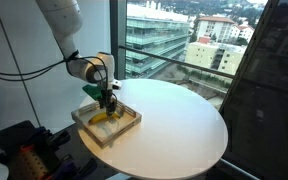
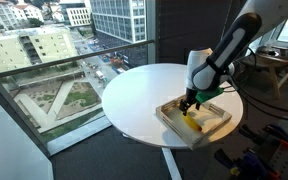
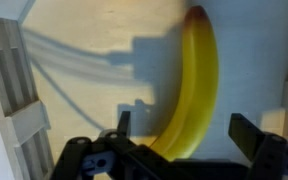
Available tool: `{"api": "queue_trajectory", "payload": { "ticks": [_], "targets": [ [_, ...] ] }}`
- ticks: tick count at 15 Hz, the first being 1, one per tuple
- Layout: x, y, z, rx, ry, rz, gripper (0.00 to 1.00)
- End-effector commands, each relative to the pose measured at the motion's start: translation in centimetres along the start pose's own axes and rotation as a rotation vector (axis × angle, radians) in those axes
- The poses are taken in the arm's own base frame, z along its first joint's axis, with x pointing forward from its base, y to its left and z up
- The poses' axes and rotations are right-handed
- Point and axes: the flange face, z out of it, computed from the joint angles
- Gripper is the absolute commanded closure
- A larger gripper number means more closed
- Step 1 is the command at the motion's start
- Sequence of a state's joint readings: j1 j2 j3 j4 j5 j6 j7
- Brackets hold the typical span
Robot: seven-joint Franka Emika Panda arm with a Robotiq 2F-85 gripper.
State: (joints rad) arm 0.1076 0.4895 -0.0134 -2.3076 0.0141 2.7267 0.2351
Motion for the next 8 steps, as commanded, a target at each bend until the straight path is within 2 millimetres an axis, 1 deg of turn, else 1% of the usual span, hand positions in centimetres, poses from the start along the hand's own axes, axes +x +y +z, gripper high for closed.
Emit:
{"api": "queue_trajectory", "payload": {
  "ticks": [1, 8],
  "targets": [
    [0.0, 0.0, -1.4, 0.004, -0.004, 0.003, 0.00],
    [-0.1, 0.0, -4.1, 0.009, 0.016, 0.000, 0.00]
  ]
}}
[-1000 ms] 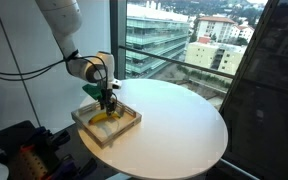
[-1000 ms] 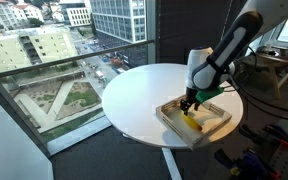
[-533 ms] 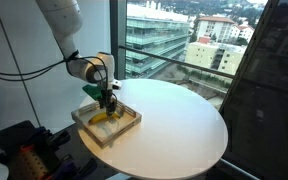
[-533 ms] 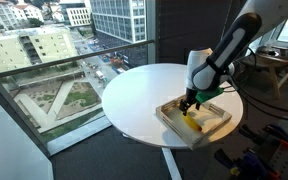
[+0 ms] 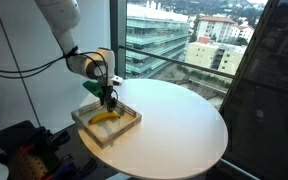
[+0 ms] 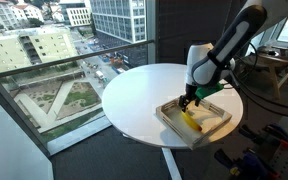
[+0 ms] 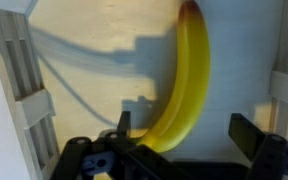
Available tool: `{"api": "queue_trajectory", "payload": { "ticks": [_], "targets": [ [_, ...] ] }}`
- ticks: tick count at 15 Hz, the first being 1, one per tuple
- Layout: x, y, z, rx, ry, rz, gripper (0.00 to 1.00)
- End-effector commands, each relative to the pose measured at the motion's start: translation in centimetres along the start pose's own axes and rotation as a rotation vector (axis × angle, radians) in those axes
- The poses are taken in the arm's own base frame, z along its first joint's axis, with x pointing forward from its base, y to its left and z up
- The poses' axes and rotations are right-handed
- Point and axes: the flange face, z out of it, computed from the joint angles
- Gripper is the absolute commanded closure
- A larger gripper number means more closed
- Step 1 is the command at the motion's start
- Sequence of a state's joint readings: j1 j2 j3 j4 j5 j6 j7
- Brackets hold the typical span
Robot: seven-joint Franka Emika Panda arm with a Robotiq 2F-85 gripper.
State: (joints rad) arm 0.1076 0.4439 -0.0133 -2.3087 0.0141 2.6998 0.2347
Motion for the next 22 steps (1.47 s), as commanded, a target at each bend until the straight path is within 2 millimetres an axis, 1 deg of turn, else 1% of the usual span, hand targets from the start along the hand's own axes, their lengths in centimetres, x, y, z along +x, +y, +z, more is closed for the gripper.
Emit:
{"api": "queue_trajectory", "payload": {
  "ticks": [1, 14, 22],
  "targets": [
    [-0.5, 0.1, -2.4, 0.003, 0.000, 0.000, 0.00],
    [-1.4, 0.7, -7.8, 0.000, 0.015, 0.009, 0.00],
    [-1.7, 1.8, -10.0, 0.000, 0.021, 0.038, 0.00]
  ]
}}
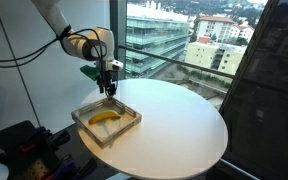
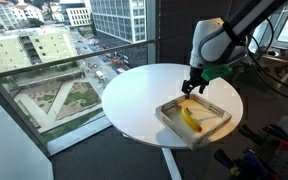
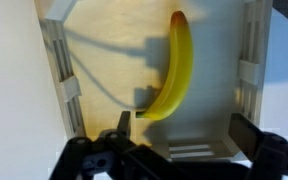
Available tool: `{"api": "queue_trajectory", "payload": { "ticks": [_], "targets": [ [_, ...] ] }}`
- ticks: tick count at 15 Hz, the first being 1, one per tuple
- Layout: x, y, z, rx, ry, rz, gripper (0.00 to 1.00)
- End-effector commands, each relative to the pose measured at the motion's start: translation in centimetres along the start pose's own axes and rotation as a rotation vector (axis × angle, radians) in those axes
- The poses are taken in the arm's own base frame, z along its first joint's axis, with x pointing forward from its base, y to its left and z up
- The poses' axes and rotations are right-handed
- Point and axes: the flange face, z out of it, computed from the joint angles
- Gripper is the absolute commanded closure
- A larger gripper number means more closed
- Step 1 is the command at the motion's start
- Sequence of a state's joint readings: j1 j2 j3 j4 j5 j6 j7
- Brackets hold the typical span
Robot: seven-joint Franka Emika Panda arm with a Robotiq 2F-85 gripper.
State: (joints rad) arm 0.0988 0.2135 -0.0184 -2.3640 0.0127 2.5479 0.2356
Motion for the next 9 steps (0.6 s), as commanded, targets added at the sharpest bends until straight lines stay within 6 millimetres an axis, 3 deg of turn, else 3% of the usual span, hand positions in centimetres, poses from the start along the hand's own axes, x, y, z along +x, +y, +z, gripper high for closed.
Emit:
{"api": "queue_trajectory", "payload": {
  "ticks": [1, 9],
  "targets": [
    [-0.8, 1.0, -1.6, -0.010, 0.002, 0.030, 0.00],
    [-1.0, 2.3, -1.9, -0.014, 0.013, 0.098, 0.00]
  ]
}}
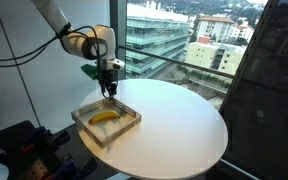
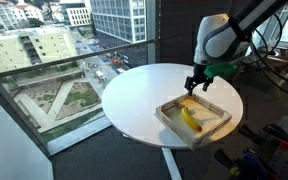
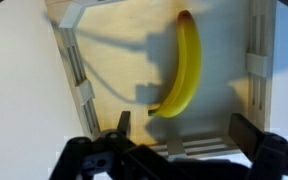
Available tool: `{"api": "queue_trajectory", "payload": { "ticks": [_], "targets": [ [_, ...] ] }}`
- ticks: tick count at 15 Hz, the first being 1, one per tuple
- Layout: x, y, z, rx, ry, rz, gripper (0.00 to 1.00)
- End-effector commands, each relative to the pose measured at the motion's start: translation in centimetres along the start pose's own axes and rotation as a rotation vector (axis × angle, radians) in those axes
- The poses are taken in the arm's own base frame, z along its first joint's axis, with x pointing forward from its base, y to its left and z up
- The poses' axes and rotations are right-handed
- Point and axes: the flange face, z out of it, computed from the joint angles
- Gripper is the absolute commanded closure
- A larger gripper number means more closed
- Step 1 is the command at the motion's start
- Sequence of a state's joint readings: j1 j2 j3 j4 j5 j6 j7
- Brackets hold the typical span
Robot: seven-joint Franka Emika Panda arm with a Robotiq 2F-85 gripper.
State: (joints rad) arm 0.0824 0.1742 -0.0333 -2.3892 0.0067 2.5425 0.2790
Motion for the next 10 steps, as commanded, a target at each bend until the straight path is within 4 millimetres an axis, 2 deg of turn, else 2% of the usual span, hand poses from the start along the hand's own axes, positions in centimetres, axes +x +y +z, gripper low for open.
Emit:
{"api": "queue_trajectory", "payload": {
  "ticks": [1, 2, 10],
  "targets": [
    [-0.59, 0.79, -0.77, -0.012, 0.004, 0.032, 0.00],
    [0.04, 0.23, -0.05, 0.000, -0.001, 0.013, 0.00],
    [-0.04, 0.37, 0.05, -0.001, -0.004, 0.019, 0.00]
  ]
}}
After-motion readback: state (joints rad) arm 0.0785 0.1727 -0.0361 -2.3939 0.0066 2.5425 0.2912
